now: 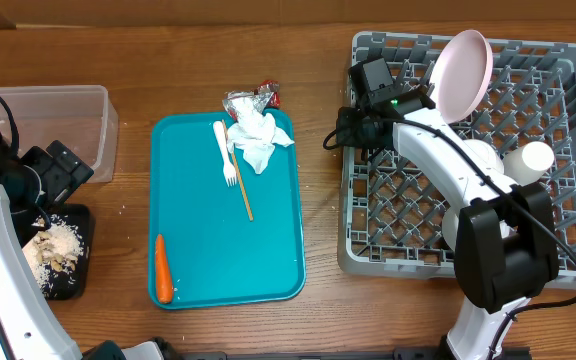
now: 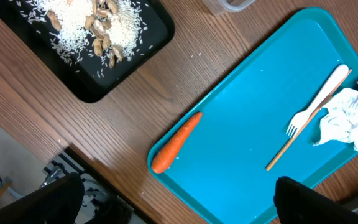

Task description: Sort waste into correct bins and load items into the dishwasher rack

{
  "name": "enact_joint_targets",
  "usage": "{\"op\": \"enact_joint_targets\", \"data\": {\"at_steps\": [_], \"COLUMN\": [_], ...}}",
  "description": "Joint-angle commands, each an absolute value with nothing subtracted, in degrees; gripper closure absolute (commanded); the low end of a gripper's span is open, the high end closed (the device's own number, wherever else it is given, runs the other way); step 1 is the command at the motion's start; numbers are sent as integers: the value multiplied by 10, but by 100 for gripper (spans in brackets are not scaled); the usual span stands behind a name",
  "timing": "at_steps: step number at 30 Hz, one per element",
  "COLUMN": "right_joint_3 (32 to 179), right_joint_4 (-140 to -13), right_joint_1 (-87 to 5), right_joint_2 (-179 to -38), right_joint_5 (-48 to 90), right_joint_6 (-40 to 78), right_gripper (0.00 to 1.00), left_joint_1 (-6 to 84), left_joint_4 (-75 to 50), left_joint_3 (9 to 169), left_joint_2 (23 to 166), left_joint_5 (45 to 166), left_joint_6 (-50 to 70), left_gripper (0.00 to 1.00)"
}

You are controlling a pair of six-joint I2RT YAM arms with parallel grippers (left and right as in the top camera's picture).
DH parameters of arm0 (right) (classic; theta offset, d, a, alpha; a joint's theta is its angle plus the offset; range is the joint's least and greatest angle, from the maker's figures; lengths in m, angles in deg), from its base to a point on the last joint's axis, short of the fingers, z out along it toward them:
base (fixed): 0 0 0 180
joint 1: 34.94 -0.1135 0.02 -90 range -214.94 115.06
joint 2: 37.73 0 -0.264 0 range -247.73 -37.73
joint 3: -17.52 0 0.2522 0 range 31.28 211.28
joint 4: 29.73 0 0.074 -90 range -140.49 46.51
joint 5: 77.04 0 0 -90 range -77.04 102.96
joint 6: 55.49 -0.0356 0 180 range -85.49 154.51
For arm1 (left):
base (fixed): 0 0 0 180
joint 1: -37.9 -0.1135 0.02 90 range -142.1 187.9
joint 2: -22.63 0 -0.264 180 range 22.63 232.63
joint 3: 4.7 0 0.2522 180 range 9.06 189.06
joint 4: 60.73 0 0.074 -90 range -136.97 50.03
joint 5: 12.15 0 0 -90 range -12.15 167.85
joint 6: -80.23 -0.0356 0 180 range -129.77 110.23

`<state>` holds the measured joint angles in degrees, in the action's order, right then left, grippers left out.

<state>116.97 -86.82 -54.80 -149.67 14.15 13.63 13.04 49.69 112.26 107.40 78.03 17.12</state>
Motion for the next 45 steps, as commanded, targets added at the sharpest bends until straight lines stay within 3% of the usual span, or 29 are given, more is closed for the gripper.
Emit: {"op": "enact_joint_targets", "data": {"at_steps": [1, 17, 18, 19, 20, 27, 30, 34, 45], "right_joint_3": [1168, 1168, 1168, 1169, 1170, 1243, 1294, 1368, 1587], "right_joint_4": [-862, -877, -877, -878, -880, -965, -1011, -1073, -1283], "right_joint_1": [-543, -543, -543, -543, -543, -543, -543, -543, -538], "right_joint_2": [-1491, -1491, -1491, -1491, -1491, -1484, -1472, -1455, -1450], "right_joint_5": [167, 169, 169, 169, 169, 169, 169, 171, 227], "right_joint_6": [215, 250, 250, 249, 249, 240, 238, 223, 156], "right_gripper": [96, 96, 92, 82, 64, 36, 14, 0, 0], "left_joint_1": [128, 128, 128, 128, 128, 130, 131, 132, 132], "left_joint_4": [496, 497, 497, 497, 497, 497, 496, 497, 497], "left_joint_3": [1121, 1121, 1121, 1121, 1121, 1121, 1121, 1121, 1121], "left_joint_2": [1077, 1077, 1077, 1077, 1077, 1077, 1077, 1077, 1077], "left_joint_5": [779, 779, 779, 779, 779, 779, 779, 778, 779], "left_joint_6": [177, 177, 177, 177, 177, 177, 177, 177, 177], "left_gripper": [0, 0, 0, 0, 0, 0, 0, 0, 0]}}
